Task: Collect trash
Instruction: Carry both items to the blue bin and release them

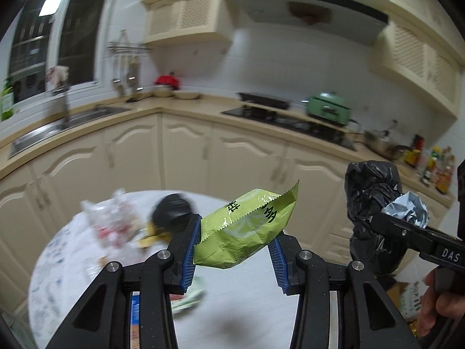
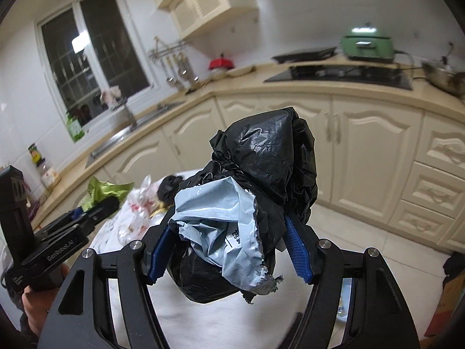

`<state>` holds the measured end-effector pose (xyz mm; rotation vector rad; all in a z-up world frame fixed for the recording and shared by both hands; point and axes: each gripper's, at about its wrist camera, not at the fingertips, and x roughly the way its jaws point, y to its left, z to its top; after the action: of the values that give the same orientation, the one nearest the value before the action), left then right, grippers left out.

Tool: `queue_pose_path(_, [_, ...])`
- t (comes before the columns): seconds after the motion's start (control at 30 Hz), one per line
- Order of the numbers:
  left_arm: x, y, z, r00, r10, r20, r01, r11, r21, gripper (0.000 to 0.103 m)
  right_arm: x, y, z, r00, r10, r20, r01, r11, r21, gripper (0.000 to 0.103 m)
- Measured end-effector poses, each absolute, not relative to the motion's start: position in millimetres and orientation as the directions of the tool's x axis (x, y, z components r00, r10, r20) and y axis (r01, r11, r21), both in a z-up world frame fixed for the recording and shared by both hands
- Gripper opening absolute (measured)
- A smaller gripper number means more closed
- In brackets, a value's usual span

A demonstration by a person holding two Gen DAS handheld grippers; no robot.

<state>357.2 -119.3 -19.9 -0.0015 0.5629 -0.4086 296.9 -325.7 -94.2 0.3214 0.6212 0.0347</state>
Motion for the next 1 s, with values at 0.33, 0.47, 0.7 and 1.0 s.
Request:
queue_pose_path(0.33, [387.8, -249.1, -59.5, 0.593, -0.563, -0.576, 0.591, 0.790, -0.165, 0.040, 237.7, -430.6, -103.5, 0.806, -0.077, -0.587, 0.308, 0.902, 0.304, 0.069])
queue_pose_path(0.47, [403.3, -301.4, -86.0, 0.504, -0.604, -0.618, 0.662, 0.729, -0.173, 0.040, 216.6, -474.5, -124.8, 0.768, -0.140, -0.625, 0.409, 0.858, 0.311, 0.069])
queue_pose_path(0.7, [456.4, -376.7, -136.2, 0.359, -0.600, -0.715, 0.732, 0.656, -0.184, 0.040, 198.2, -532.6, -182.7, 0.693, -0.161, -0.703, 0.516, 0.792, 0.327, 0.069])
queue_pose_path(1.0, [536.2, -481.7, -222.9, 0.208, -0.485, -0.850, 0.734, 0.652, -0.192, 0.040, 214.3, -577.2, -287.9, 0.598, -0.052, -0.799, 0.569, 0.731, 0.378, 0.069])
